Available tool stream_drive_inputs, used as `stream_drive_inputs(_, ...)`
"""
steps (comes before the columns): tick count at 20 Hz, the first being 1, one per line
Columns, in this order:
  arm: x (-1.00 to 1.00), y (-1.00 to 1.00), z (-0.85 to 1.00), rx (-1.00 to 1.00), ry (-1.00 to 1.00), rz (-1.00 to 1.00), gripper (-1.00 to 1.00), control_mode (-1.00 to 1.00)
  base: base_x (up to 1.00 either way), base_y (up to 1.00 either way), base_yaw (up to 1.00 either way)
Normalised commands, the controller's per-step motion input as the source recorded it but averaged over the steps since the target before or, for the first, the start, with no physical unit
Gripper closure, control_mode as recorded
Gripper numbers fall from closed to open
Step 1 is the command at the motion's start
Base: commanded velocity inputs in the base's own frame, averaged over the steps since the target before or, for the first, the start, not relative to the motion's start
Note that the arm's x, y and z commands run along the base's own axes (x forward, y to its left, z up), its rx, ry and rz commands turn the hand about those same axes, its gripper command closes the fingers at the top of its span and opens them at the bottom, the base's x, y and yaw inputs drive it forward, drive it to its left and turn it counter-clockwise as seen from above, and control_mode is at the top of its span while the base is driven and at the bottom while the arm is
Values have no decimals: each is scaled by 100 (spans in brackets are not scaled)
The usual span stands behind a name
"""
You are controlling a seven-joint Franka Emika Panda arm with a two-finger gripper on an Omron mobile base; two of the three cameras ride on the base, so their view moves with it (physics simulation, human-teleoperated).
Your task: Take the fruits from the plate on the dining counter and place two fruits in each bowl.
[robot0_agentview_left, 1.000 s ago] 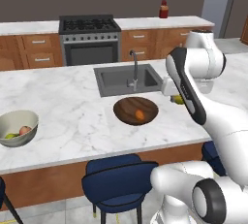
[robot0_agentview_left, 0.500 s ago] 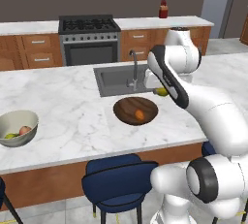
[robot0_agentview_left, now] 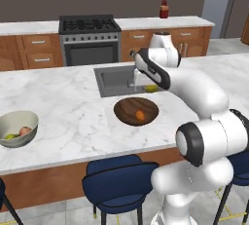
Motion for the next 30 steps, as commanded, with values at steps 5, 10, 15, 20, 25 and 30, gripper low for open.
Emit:
stream_drive_inputs(5, 62, 1, -83, 1, 1, 0, 100, -100, 0, 0, 0)
stream_drive_inputs(10, 50, 1, -83, 1, 5, 0, 100, -100, 0, 0, 0)
stream_drive_inputs(15, 23, 6, -54, 0, 7, 0, 100, -100, 0, 0, 0)
stream_drive_inputs(20, 17, 28, -45, 0, 14, 0, 100, -100, 0, 0, 0)
stream_drive_inputs(25, 22, 27, -44, 0, 14, 0, 100, -100, 0, 0, 0)
stream_drive_inputs(30, 43, 16, -27, 0, 10, 0, 100, -100, 0, 0, 0)
